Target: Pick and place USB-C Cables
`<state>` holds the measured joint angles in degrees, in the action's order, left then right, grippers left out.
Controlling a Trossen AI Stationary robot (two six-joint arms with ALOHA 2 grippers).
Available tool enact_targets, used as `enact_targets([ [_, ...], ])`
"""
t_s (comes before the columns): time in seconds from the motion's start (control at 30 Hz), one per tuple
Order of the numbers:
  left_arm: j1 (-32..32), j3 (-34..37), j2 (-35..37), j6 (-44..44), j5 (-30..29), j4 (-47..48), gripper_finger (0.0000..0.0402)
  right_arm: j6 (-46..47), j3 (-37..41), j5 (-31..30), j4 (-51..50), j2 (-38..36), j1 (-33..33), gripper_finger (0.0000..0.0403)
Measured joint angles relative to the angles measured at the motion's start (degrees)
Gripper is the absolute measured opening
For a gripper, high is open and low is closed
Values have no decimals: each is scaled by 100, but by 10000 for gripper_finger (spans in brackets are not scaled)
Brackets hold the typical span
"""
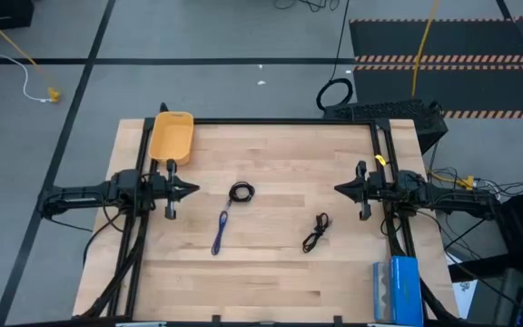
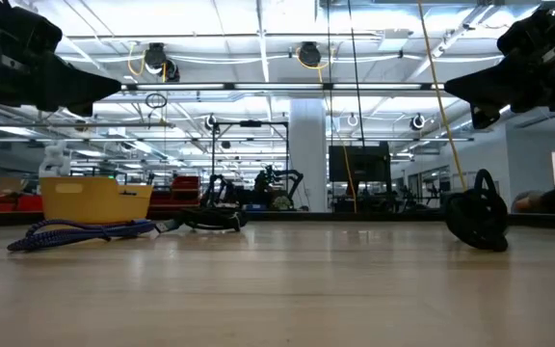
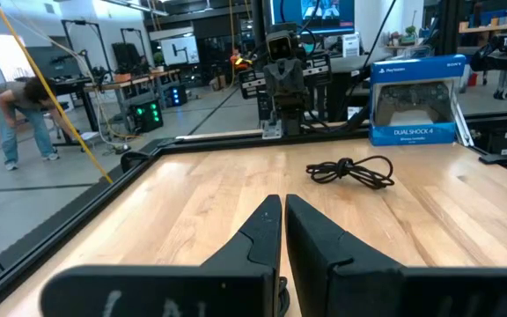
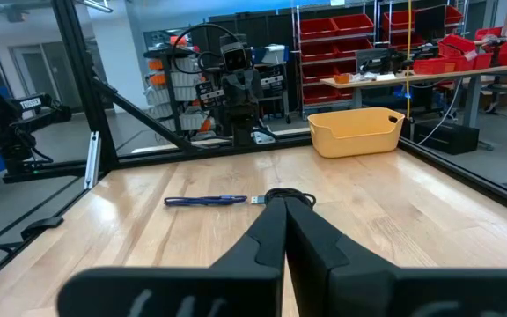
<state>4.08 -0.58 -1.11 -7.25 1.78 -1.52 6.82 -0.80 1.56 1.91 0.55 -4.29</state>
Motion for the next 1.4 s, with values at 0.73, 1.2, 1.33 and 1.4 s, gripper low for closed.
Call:
enact_targets([
  [0.73, 2, 0, -2, 0, 0, 0, 24, -257, -2, -9, 2, -1, -1, 0],
  [1.2, 1, 0, -1, 0, -1, 0, 24, -902, 0, -4, 0, 0, -12, 0],
  [1.33, 2, -1, -2, 0, 0, 0, 24, -902, 0, -4, 0, -1, -12, 0],
  [1.4, 0, 0, -1, 0, 0, -2, 24, -876, 0, -4, 0, 0, -12, 0],
])
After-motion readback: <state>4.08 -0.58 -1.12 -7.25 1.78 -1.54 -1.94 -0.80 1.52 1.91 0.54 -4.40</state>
